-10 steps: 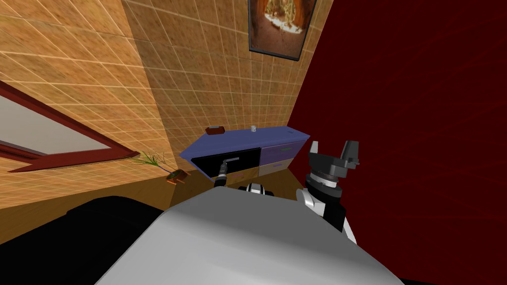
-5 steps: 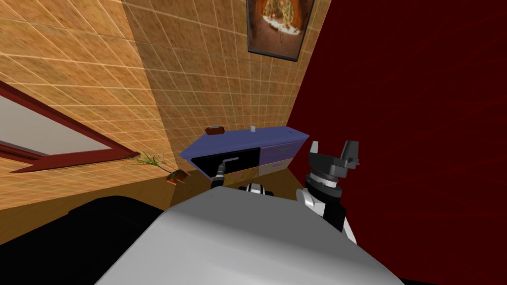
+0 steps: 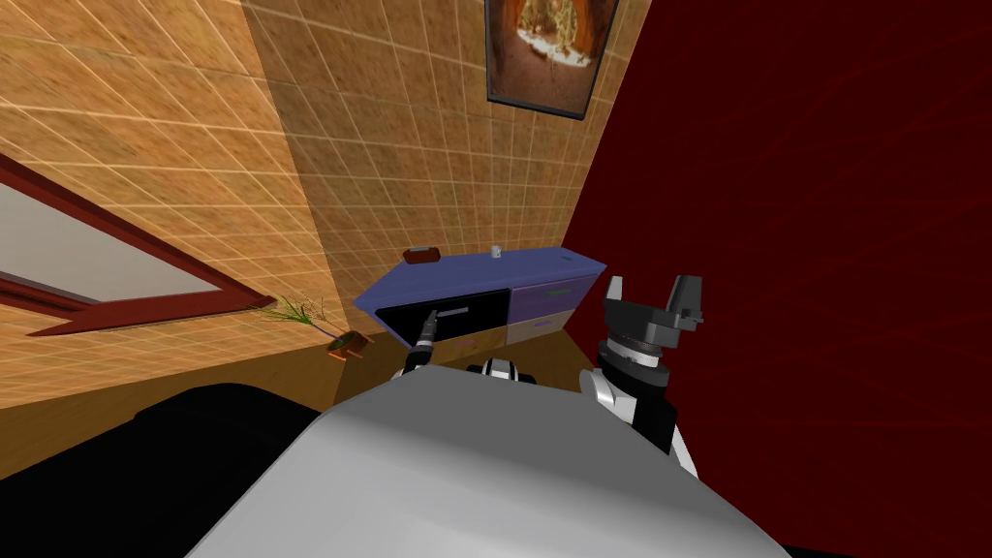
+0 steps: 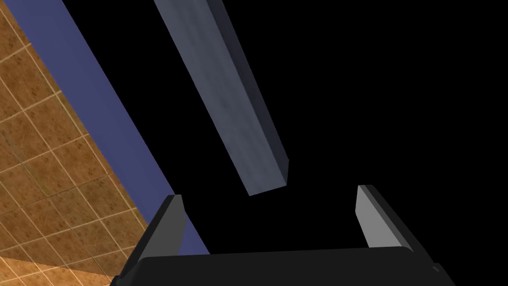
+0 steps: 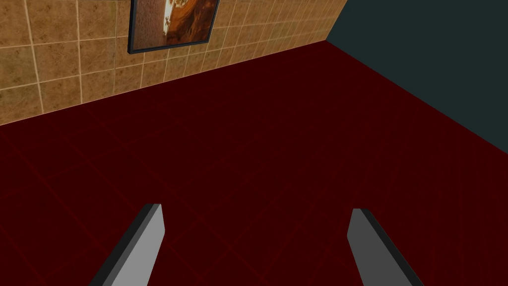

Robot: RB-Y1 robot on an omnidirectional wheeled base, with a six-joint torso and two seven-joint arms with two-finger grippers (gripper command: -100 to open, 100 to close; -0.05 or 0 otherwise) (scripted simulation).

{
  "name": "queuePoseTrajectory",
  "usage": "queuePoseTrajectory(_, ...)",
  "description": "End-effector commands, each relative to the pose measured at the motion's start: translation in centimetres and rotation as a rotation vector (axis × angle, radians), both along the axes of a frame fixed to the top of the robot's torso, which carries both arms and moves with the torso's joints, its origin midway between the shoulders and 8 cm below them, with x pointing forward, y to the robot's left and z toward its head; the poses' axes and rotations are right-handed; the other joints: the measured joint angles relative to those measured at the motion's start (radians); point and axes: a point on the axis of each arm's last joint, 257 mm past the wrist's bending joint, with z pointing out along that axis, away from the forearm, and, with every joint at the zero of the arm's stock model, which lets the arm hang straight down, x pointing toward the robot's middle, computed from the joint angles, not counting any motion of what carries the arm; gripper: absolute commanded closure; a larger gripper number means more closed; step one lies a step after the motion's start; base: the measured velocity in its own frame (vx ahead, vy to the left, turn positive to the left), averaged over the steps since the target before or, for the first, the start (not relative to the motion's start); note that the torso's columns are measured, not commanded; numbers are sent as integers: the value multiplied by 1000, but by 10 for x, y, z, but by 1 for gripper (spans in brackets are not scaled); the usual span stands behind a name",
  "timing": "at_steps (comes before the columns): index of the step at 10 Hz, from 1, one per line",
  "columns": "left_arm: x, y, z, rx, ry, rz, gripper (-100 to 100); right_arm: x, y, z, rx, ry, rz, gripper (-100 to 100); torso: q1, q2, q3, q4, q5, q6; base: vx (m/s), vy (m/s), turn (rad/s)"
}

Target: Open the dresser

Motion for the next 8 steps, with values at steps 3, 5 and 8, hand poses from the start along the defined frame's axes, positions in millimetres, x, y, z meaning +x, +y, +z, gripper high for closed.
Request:
queuePoseTrajectory(3, -1, -10, -2, -54, -1, 28, -100, 0, 0, 0, 0, 0, 0, 0, -3, 2, 1, 1, -1, 0, -22, 12, 0)
queuePoseTrajectory(5, -2, -20, -6, -99, -9, 46, -100, 0, 0, 0, 0, 0, 0, 0, -2, -1, -1, 0, 0, 0, -4, -1, 0)
queuePoseTrajectory(8, -3, -26, -8, -123, -13, 55, -100, 0, 0, 0, 0, 0, 0, 0, -1, 0, 0, 0, 0, 0, 0, 0, 0)
